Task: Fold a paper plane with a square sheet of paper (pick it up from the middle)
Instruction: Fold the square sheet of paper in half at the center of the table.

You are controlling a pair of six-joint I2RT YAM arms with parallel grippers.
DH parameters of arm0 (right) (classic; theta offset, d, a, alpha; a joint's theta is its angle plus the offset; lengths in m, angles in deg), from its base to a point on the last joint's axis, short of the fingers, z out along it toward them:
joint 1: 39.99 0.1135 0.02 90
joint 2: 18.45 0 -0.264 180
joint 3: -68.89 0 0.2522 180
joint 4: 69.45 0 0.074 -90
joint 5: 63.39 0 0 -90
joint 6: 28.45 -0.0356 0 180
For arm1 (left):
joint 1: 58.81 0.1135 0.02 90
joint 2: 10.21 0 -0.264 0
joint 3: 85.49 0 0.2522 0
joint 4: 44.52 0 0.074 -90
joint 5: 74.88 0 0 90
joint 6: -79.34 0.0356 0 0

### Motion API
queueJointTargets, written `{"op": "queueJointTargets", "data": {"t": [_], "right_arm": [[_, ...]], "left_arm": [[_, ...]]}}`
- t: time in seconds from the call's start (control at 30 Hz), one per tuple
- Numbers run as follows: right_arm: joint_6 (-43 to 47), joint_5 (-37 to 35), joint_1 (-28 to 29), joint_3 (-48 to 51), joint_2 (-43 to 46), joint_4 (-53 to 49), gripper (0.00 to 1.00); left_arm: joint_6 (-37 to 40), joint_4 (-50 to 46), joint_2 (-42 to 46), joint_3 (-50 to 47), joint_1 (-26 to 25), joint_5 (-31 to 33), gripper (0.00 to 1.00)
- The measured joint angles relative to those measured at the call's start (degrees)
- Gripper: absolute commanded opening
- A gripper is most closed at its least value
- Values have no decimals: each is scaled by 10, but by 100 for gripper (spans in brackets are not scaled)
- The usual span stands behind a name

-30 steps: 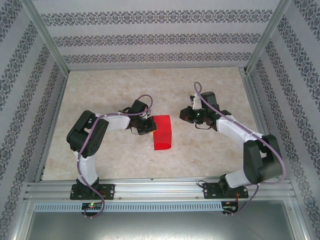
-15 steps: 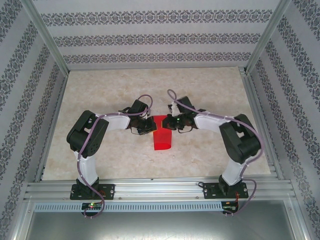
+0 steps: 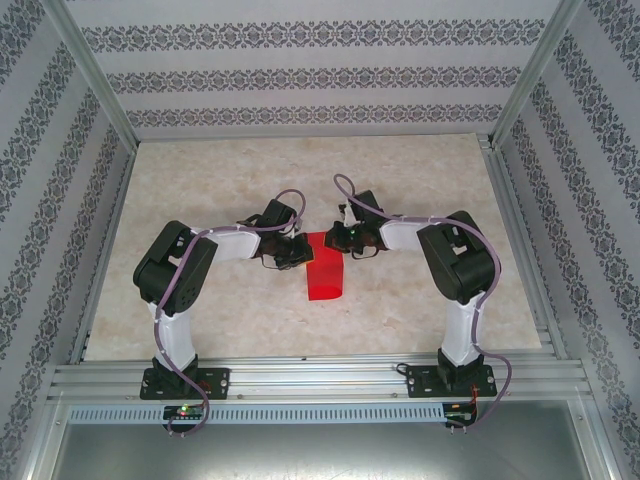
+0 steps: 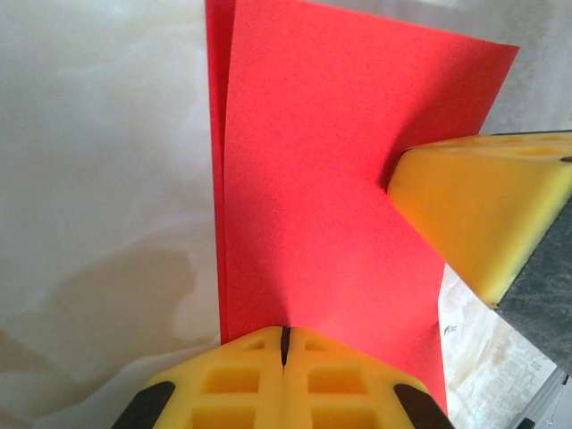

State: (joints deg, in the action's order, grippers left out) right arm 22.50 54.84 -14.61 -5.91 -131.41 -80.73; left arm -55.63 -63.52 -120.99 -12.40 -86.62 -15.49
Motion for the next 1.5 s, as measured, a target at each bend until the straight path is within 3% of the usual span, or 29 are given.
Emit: {"op": "queueJointTargets", "data": {"t": [0.3, 0.43, 0.7, 1.0, 1.5], "right_arm": [[15, -8, -92, -30, -16, -9, 0], [17, -28, -106, -23, 1, -18, 0], [6, -31, -33, 58, 123, -23, 0], [-33, -26, 64, 90, 108, -27, 0], [-20, -3, 59, 81, 78, -52, 0]], "left_arm": [[0, 12, 3, -9, 0, 0, 0], [0, 13, 3, -9, 0, 0, 0], [0, 14, 6, -11, -1, 4, 0], [0, 19, 15, -16, -4, 13, 0], [0, 25, 16, -18, -4, 14, 0]]}}
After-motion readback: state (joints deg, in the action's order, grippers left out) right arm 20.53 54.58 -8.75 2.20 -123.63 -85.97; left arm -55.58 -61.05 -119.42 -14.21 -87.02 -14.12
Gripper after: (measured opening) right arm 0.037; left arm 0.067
